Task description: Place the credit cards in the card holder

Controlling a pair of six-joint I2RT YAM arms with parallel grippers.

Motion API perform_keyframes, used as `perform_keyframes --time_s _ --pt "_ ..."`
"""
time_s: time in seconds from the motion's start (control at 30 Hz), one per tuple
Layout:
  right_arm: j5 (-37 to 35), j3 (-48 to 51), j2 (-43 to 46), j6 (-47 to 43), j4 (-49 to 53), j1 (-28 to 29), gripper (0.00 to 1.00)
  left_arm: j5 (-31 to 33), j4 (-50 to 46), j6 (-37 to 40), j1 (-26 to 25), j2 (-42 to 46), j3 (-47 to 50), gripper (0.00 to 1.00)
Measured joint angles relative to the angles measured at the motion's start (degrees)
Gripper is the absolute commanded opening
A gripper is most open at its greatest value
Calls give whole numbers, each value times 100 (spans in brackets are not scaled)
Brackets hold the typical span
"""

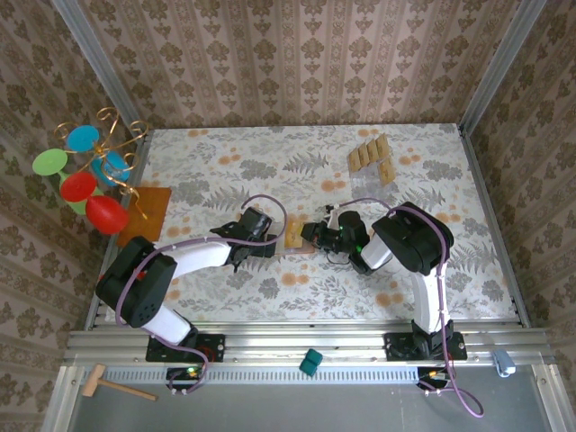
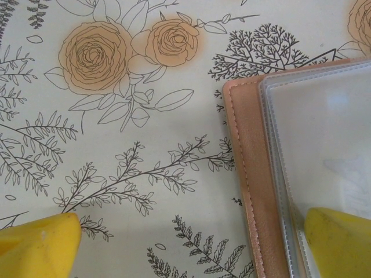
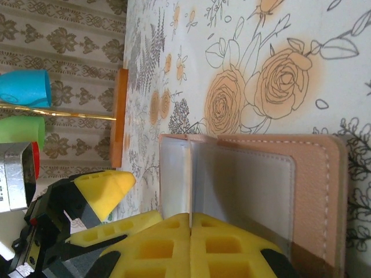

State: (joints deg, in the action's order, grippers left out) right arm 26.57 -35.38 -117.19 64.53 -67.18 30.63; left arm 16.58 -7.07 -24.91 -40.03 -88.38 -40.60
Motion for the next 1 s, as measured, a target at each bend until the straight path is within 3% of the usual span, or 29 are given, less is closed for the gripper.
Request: perform_keyframes --time_s 1.0 --pt "-83 85 -90 83 -341 153 0 20 0 0 0 15 15 100"
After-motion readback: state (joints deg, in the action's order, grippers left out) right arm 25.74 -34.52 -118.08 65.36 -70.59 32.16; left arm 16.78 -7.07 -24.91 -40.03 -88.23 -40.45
